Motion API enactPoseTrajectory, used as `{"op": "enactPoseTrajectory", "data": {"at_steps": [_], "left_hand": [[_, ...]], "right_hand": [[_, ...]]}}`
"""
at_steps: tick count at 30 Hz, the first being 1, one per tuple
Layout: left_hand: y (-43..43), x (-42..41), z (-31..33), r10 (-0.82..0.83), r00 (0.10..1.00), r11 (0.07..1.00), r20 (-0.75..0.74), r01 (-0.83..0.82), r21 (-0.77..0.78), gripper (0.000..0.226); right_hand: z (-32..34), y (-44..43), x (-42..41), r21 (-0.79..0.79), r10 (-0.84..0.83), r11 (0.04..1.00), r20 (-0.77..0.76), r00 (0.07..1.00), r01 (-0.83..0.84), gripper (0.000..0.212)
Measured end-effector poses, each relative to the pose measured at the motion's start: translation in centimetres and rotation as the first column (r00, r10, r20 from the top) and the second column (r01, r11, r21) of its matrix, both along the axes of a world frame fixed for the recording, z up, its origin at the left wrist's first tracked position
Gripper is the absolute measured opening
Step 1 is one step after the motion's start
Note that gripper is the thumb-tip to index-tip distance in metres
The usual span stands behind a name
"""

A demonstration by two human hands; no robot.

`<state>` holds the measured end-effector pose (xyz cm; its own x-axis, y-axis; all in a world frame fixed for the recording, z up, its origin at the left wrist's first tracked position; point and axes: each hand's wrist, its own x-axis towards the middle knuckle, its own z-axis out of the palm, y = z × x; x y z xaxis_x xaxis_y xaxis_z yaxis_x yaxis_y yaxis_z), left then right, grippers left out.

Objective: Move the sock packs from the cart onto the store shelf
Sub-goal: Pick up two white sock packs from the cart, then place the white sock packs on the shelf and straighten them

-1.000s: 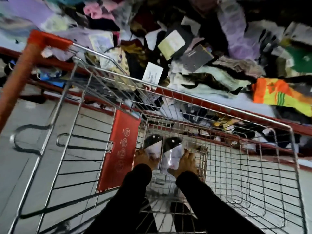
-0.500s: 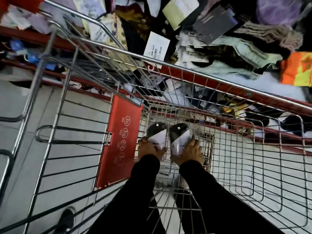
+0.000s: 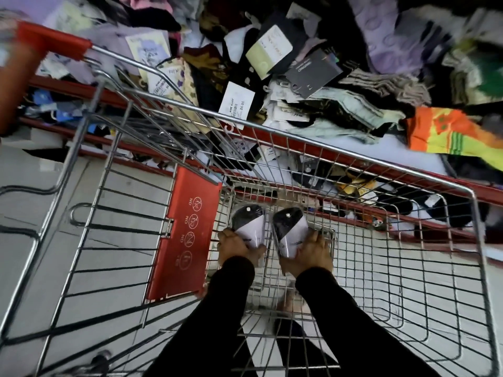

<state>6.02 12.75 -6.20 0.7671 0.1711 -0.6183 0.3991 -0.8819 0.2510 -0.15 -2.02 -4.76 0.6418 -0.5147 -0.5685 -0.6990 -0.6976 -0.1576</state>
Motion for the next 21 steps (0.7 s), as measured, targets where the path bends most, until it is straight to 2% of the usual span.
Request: {"op": "enactPoseTrajectory", "data": {"at_steps": [4,6,8,10,12,13,15,17,21], "left_hand": [[-0.8,-0.6,4.4,0.065,0.995,0.993,0.079,-0.057,-0.101,0.097],[-1.1,-0.9,6.8,0.158,0.98,0.975,0.117,-0.136,-0.177,0.091],[-1.4,-1.3,9.6,0.222,0.959,0.949,0.174,-0.172,-0.265,0.095],[-1.8,-1.3,13.0,0.212,0.949,0.95,0.234,-0.144,-0.276,0.107],[-2.0,-0.7,14.6,0.245,0.935,0.939,0.255,-0.163,-0.304,0.107],[-2.6,-1.7,19.4,0.245,0.908,0.93,0.338,-0.122,-0.347,0.1],[-2.9,-1.7,21.3,0.273,0.869,0.913,0.412,-0.099,-0.396,0.092],[-3.4,-1.0,22.4,0.294,0.831,0.895,0.472,-0.065,-0.442,0.096],[-5.0,-0.2,28.5,0.292,0.746,0.866,0.599,0.06,-0.497,0.105]], "right_hand": [[4.8,-1.7,-1.0,0.001,-0.001,1.0,0.18,0.984,0.001,0.112],[7.4,-2.6,-1.1,-0.012,0.017,1.0,0.24,0.971,-0.014,0.116],[10.3,-3.3,-1.6,-0.037,0.056,0.998,0.311,0.949,-0.046,0.118],[13.4,-4.1,-1.6,-0.059,0.073,0.997,0.382,0.921,-0.055,0.121],[15.0,-4.8,-1.0,-0.039,0.059,0.998,0.446,0.893,-0.046,0.123],[19.4,-5.5,-1.9,-0.052,0.078,0.997,0.537,0.84,-0.059,0.124],[21.1,-6.1,-1.8,-0.043,0.071,0.997,0.594,0.801,-0.057,0.123],[22.2,-6.8,-1.1,-0.027,0.058,0.998,0.649,0.759,-0.053,0.117],[27.3,-8.4,0.1,-0.005,0.019,1.0,0.813,0.582,-0.025,0.103]]}}
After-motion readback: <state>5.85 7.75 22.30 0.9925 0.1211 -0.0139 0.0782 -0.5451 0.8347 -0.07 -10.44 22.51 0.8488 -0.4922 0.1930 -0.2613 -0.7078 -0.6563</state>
